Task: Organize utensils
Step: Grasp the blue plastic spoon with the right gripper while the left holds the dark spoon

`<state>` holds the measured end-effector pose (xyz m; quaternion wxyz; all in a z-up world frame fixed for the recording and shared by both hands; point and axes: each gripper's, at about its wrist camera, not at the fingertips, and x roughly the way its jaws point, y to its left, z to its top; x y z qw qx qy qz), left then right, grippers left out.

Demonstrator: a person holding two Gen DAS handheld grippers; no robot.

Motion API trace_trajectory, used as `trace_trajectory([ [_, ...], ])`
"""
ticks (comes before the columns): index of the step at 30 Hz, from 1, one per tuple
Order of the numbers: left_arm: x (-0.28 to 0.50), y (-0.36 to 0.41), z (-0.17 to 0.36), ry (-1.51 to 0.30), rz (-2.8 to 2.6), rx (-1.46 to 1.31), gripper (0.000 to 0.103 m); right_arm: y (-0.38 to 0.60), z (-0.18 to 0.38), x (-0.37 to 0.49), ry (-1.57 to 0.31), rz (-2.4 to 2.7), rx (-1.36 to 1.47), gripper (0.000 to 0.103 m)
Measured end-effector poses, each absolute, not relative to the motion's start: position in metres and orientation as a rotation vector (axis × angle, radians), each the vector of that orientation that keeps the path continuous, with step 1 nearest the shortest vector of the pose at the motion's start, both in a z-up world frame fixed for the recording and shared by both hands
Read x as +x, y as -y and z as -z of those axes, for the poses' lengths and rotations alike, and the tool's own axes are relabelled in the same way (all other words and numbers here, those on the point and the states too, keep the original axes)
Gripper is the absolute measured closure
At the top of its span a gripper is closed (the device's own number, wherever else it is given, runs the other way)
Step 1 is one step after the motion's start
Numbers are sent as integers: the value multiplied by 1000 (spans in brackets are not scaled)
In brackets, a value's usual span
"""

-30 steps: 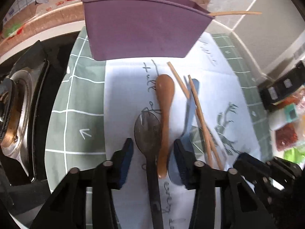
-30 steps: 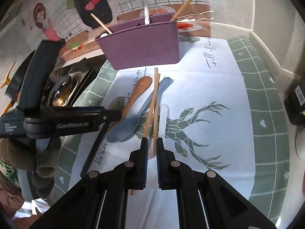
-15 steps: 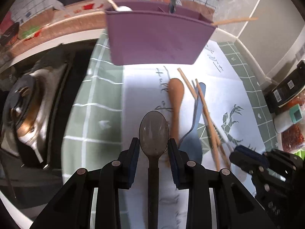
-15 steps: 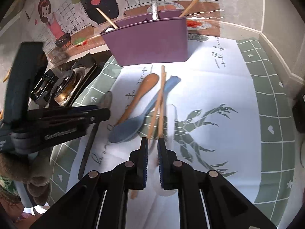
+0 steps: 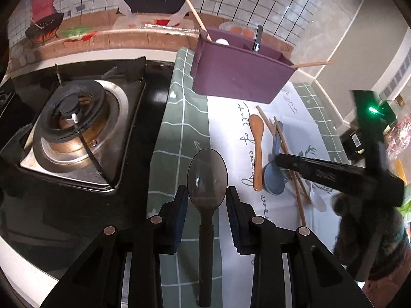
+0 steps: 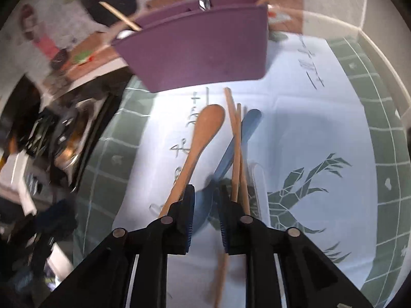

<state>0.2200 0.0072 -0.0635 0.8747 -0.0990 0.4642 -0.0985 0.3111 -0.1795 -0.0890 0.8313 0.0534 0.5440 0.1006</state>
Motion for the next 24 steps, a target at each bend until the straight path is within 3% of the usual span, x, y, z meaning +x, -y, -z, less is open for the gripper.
trace_trajectory([
  [15,204,-15,56,-957,252,-218,71,148,97,337,-1106,-65,-55,81],
  [20,207,-14,58,-971,271,-223,71,161,94,314,-1119,-181,-19,97],
  [24,213,-10,60,-982,291,-231,71,180,88,286,-1126,-260,54,97],
])
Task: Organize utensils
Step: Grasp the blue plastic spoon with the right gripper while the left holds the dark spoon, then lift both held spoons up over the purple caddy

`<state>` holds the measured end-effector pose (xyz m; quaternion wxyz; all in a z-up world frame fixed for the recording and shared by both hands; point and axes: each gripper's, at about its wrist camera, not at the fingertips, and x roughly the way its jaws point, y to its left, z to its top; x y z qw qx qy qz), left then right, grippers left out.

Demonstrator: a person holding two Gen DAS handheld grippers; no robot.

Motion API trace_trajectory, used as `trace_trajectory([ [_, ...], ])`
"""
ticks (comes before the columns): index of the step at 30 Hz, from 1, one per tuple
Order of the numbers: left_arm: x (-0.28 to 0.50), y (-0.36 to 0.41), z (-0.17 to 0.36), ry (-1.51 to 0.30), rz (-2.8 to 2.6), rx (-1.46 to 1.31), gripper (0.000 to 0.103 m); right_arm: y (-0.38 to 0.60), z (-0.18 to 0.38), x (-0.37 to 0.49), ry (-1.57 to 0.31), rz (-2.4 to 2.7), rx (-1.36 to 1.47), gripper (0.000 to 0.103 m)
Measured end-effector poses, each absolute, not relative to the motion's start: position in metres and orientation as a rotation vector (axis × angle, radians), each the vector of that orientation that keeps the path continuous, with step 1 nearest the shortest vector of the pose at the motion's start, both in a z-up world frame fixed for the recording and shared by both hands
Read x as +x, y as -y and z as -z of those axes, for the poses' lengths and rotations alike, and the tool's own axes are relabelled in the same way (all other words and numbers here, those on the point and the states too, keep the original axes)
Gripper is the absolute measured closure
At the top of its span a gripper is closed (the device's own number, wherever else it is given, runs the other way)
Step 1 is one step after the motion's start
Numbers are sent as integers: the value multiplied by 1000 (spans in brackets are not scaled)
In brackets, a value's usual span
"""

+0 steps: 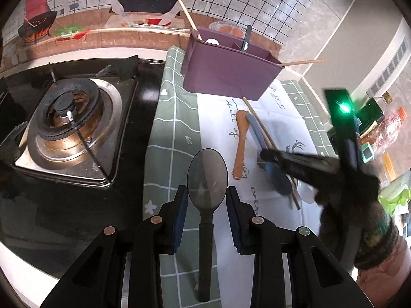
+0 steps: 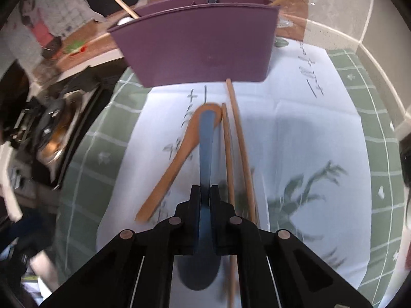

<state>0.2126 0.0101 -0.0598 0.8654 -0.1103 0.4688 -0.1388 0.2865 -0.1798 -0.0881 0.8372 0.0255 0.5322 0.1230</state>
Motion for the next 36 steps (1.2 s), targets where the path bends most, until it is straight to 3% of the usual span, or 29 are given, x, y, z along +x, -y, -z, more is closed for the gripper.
trace_trajectory([
  [15,226,10,58,-986,349,-226,71,195,71,239,-1130,-402,46,96],
  [20,223,10,59,-998,346,-220,71,187,76,234,-1156,-442,-6,89],
  [22,223,8,61,-1004,339,-223,71,185,76,240,-1143,-407,-20,85],
  [36,221,2,68,-1017,312,-229,71,154,94,292,-1178,-223,-108,86],
])
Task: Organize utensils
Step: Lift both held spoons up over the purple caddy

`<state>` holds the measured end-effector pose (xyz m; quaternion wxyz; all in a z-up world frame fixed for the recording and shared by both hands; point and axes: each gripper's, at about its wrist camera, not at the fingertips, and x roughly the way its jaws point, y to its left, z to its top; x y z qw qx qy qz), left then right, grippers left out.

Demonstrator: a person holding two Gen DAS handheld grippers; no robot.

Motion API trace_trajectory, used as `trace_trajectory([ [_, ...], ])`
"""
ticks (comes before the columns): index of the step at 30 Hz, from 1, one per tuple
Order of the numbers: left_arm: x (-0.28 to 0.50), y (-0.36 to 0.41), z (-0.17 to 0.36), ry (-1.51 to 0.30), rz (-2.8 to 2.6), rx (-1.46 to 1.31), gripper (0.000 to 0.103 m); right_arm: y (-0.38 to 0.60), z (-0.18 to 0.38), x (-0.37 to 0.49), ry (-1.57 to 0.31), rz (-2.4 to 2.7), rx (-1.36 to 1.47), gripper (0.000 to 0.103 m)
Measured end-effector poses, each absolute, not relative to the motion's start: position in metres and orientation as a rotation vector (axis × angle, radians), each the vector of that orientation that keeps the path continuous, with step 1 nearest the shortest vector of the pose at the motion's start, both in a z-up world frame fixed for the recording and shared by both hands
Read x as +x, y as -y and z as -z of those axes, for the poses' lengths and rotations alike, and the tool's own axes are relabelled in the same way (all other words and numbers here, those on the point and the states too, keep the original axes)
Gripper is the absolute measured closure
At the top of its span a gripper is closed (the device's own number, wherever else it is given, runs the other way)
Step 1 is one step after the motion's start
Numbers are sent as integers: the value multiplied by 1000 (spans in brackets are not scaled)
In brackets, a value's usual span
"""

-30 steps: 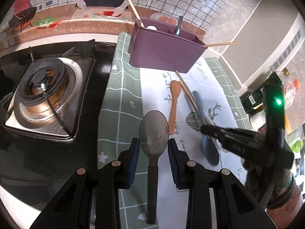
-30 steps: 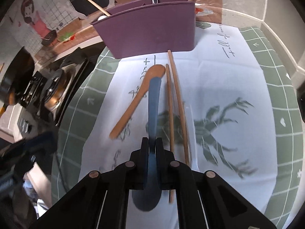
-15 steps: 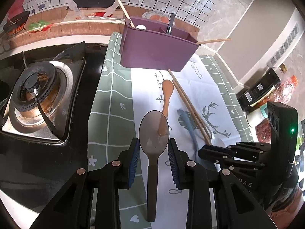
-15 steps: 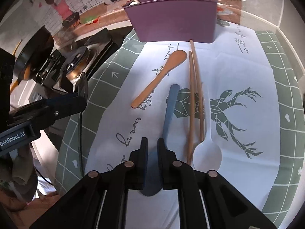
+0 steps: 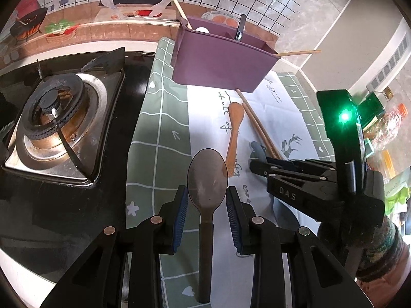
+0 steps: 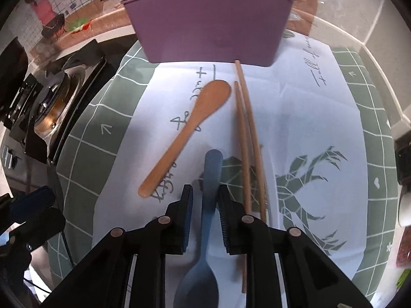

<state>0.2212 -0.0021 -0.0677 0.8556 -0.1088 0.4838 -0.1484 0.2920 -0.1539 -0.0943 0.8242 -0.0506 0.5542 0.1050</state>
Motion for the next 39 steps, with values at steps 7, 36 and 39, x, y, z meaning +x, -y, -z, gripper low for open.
trace_trajectory([
  [7,221,3,68,-1020,318,-225,71,155,76,269,-1101,-282,-139,92],
  [36,292,31,10,-994,320,-138,62,208,-64,252,-755,-331,-12,92],
  [39,307,40,54,-1128,285,-183,62,214,-48,255,-794,-327,-6,92],
])
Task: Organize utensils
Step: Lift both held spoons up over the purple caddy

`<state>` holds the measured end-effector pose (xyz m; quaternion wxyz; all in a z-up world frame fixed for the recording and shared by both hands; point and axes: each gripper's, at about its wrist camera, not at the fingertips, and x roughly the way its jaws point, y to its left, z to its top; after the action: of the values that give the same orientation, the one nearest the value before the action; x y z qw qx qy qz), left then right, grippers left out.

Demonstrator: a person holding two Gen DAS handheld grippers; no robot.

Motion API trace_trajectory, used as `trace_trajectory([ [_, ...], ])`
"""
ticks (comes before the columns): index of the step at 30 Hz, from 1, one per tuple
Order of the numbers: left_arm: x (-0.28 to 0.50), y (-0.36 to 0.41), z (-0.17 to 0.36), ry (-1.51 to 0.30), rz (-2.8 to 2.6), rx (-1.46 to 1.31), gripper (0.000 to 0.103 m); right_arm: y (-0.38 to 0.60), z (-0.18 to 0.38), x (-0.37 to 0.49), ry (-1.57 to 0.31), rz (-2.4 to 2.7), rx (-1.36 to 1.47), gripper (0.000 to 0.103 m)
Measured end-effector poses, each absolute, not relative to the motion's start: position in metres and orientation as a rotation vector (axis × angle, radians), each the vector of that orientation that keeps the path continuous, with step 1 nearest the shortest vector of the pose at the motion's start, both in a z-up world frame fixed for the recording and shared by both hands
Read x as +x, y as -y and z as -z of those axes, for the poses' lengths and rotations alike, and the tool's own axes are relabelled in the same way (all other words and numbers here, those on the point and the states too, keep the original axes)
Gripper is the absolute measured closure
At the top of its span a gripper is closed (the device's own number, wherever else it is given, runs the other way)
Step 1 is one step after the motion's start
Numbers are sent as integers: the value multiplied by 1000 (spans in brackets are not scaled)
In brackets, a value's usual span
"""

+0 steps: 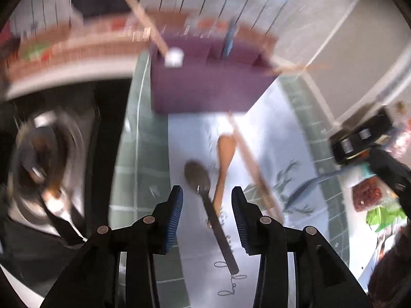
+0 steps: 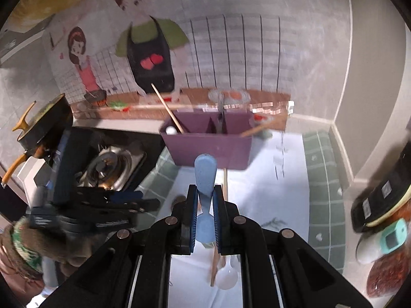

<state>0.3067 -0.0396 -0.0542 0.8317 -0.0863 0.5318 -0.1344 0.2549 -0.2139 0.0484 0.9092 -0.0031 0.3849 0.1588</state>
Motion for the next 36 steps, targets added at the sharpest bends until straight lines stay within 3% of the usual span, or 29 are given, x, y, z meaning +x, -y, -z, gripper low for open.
trace_trajectory([
  [6,334,57,97,-1269,190,-203,62,219,-37,258,-826,-336,-1,92],
  [13,357,72,108,-1295,106,-131,62,217,-33,258,-838,-343,-6,92],
  [22,336,98,110,-1186,144,112,69,216,-35,258,-832,-325,-23,92],
  [26,317,94,108,-1161,173,86,69,213,-37,255,-829,-327,-32,92],
  [36,261,67,37,-930,299,-6,69,211,-35,249,-839,-324,-55,92],
])
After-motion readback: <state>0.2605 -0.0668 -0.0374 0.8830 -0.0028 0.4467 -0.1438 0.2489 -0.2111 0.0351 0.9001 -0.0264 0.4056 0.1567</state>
